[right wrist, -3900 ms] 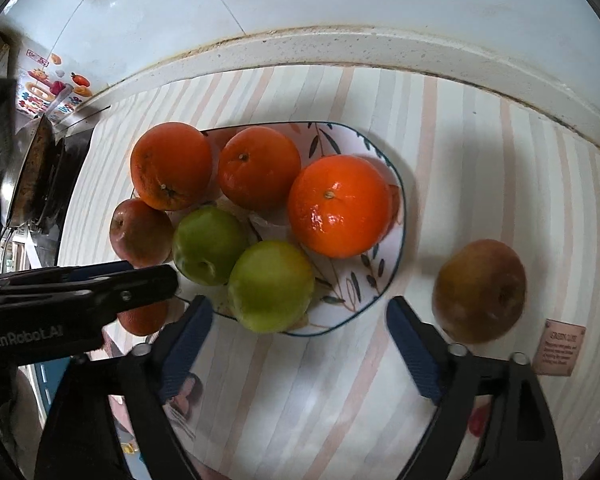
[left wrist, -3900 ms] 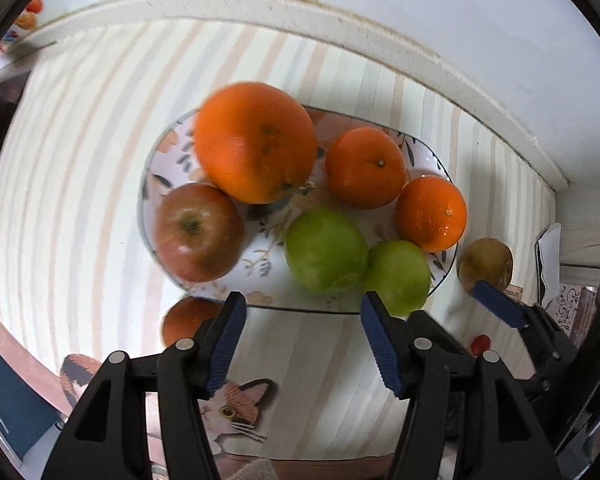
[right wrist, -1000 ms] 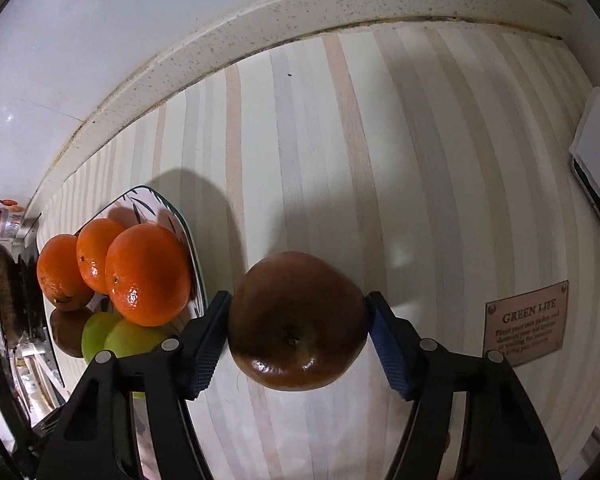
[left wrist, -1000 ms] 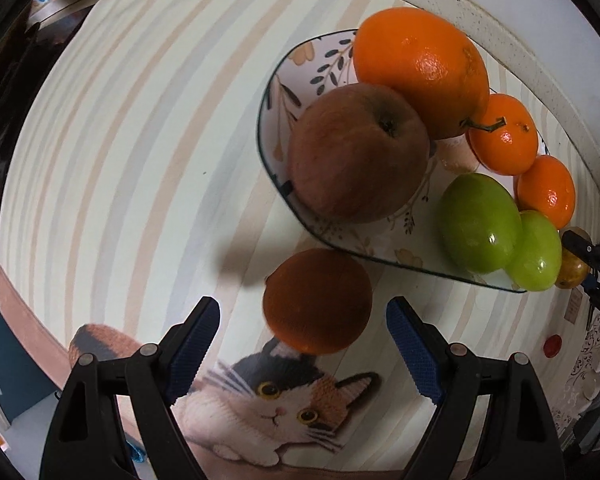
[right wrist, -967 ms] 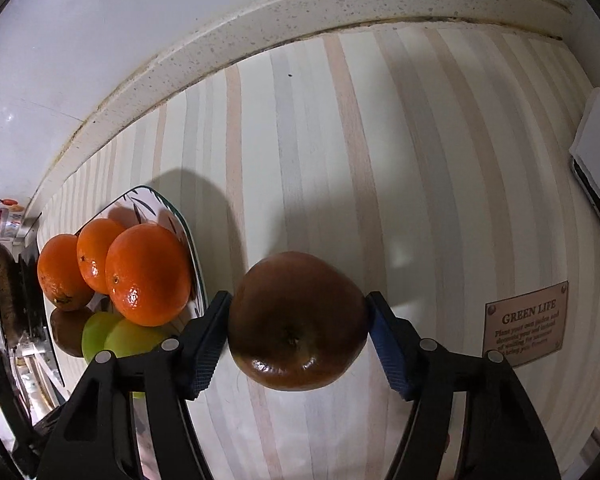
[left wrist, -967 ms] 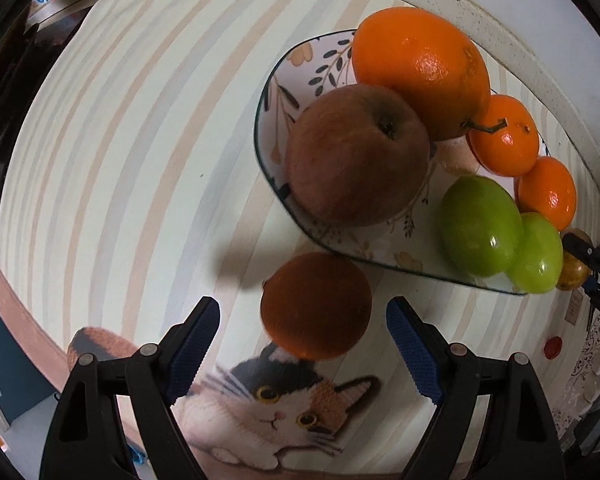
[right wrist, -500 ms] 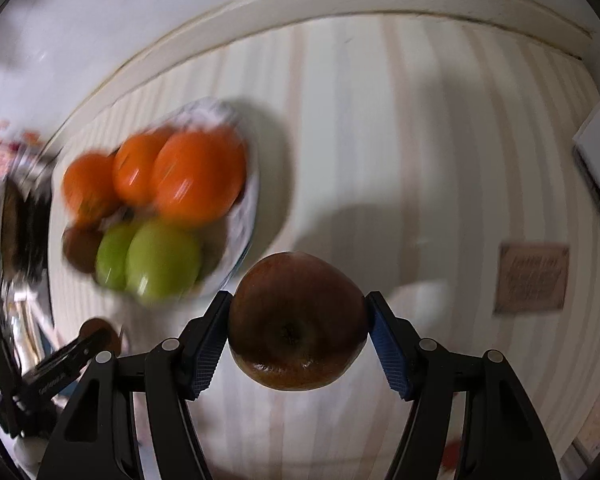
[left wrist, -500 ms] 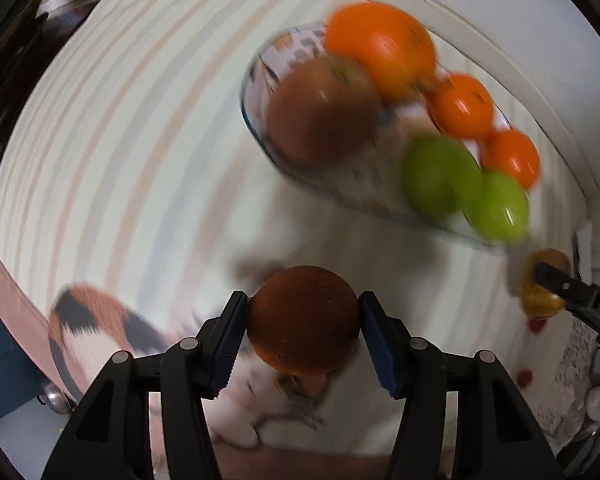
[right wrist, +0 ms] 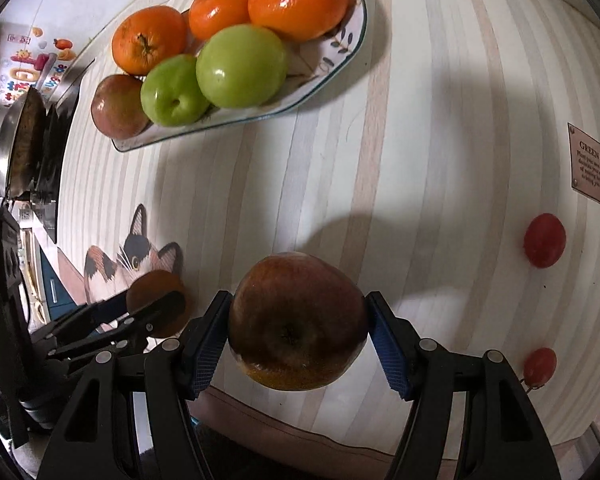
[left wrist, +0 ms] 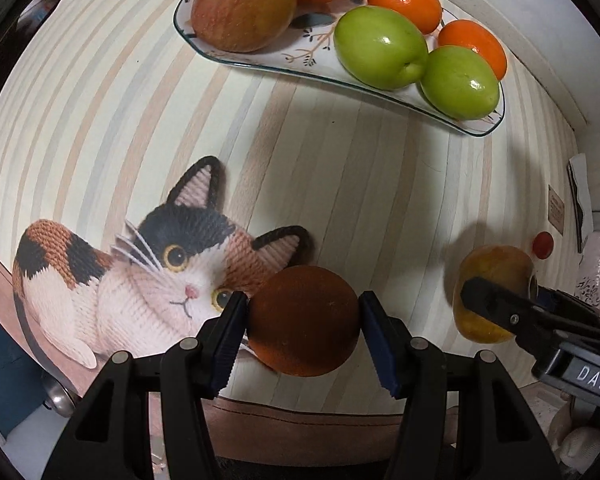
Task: Organize fruits
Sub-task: 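Carry the dark orange onto the plate with the left tool while the right tool places the pear there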
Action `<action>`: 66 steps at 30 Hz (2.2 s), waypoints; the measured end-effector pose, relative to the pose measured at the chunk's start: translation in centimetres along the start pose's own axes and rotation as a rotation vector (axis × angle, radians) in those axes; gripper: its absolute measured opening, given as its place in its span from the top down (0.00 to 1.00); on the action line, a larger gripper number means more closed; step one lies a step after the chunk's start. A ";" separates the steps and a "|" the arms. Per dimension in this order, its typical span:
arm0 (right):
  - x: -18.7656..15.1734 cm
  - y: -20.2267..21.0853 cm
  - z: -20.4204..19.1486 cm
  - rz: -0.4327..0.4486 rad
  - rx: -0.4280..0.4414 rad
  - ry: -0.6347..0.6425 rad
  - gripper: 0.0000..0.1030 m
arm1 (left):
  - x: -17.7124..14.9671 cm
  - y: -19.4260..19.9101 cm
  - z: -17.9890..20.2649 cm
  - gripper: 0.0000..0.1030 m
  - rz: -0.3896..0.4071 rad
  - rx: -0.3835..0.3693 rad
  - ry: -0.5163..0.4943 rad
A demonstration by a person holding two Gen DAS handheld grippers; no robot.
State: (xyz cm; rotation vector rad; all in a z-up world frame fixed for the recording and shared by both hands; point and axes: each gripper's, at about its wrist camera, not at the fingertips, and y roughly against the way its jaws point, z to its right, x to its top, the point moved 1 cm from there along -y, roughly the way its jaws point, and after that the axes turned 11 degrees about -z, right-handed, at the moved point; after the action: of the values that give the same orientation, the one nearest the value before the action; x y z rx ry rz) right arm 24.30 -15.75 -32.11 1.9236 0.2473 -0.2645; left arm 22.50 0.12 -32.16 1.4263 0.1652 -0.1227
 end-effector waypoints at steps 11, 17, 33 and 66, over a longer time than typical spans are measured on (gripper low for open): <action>1.4 5.0 2.3 0.060 0.092 -0.019 0.33 | 1.0 4.5 3.7 0.48 0.081 -0.017 -0.054; 5.9 12.2 -0.2 0.206 0.103 0.056 0.33 | 5.0 12.1 2.4 0.48 0.188 -0.123 -0.008; 15.4 10.2 -5.2 0.199 -0.087 0.149 0.32 | 20.3 11.9 -7.5 0.48 0.109 -0.047 0.132; 16.4 9.0 -5.3 0.144 -0.129 0.097 0.08 | 20.7 9.3 -7.6 0.42 0.002 -0.089 0.099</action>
State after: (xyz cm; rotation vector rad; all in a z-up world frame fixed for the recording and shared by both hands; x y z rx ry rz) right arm 42.93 -13.27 -27.22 1.8184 0.1838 -0.0580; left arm 44.22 9.23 -27.96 1.3446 0.2477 -0.0425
